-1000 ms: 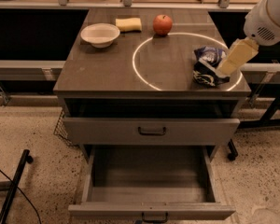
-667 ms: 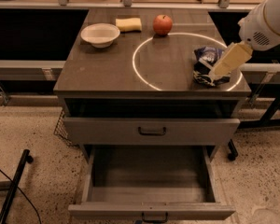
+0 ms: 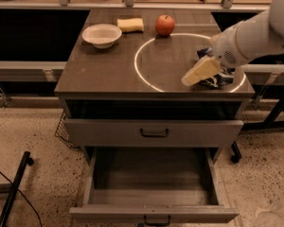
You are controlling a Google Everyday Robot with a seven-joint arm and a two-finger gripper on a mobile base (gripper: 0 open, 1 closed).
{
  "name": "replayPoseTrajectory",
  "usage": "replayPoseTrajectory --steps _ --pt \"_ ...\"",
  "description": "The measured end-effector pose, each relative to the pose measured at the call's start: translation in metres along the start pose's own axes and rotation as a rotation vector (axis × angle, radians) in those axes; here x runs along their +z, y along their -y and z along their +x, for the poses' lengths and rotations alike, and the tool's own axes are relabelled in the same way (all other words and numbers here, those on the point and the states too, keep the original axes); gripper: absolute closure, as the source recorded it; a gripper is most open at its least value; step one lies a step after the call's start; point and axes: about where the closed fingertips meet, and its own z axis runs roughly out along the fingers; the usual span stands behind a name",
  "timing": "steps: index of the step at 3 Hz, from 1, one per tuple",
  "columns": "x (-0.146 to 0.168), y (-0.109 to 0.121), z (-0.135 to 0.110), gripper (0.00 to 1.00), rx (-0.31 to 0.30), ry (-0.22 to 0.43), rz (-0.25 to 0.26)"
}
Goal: Place blue chip bag into middle drawer
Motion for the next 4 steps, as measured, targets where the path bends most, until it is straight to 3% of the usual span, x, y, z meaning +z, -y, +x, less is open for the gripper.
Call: replayPoseTrajectory --steps 1,2,3,4 --pt "0.031 -0.005 0.008 0.37 -0.018 -0.024 0.064" --pt "0.049 -0.012 0.012 0.59 -0.06 -0.038 0.093" --pt "0.059 -0.014 0.014 0.83 -0.085 -0.046 0.11" --pt "0.057 -0.013 0.012 1.0 -0.081 -0.016 0.108"
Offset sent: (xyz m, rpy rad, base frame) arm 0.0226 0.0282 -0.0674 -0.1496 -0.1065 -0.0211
